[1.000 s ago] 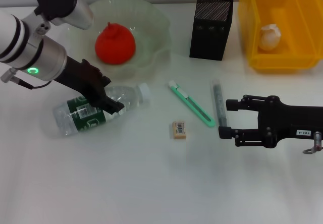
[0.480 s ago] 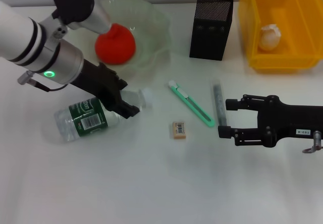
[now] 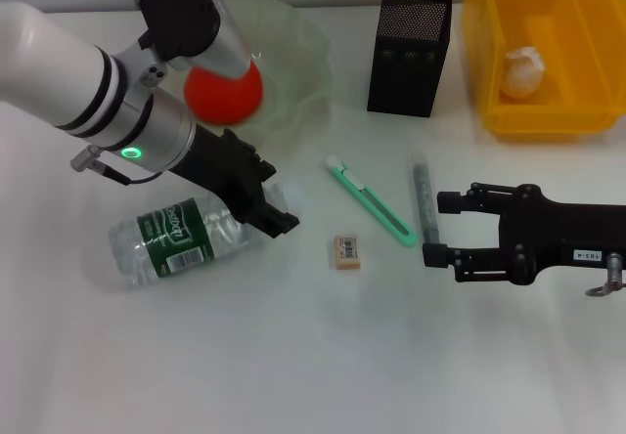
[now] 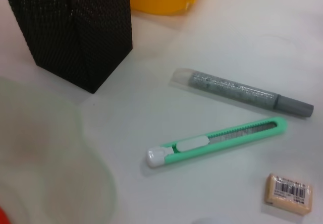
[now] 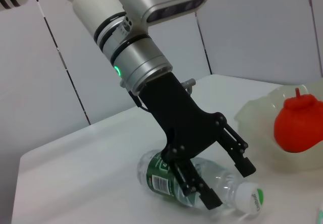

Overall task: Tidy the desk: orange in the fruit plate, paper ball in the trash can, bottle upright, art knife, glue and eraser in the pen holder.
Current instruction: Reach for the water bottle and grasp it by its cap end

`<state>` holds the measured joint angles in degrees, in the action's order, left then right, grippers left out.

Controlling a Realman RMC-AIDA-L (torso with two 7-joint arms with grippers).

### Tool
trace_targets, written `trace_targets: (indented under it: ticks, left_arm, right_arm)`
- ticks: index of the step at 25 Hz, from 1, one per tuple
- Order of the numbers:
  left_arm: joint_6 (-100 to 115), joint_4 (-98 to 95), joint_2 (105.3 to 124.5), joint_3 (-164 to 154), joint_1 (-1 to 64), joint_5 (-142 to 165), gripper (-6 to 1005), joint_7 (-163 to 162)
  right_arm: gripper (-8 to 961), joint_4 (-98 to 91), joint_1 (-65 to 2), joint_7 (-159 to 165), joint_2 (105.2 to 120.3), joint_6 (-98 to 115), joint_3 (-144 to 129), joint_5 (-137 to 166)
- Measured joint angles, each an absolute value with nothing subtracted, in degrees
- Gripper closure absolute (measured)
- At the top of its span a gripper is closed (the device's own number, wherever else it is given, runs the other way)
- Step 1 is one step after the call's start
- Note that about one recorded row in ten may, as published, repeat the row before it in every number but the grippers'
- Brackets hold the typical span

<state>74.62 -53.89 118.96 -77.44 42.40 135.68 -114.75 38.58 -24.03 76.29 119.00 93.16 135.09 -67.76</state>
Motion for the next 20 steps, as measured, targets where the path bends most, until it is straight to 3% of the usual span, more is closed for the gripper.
trace_targets:
  ticks: [20]
  left_arm:
    - [70.88, -50.62, 119.09, -80.39, 43.59, 134.25, 200, -114.61]
  right_arm:
    - [150, 38.58, -24.08, 76.29, 119.00, 93.08, 135.09, -67.84]
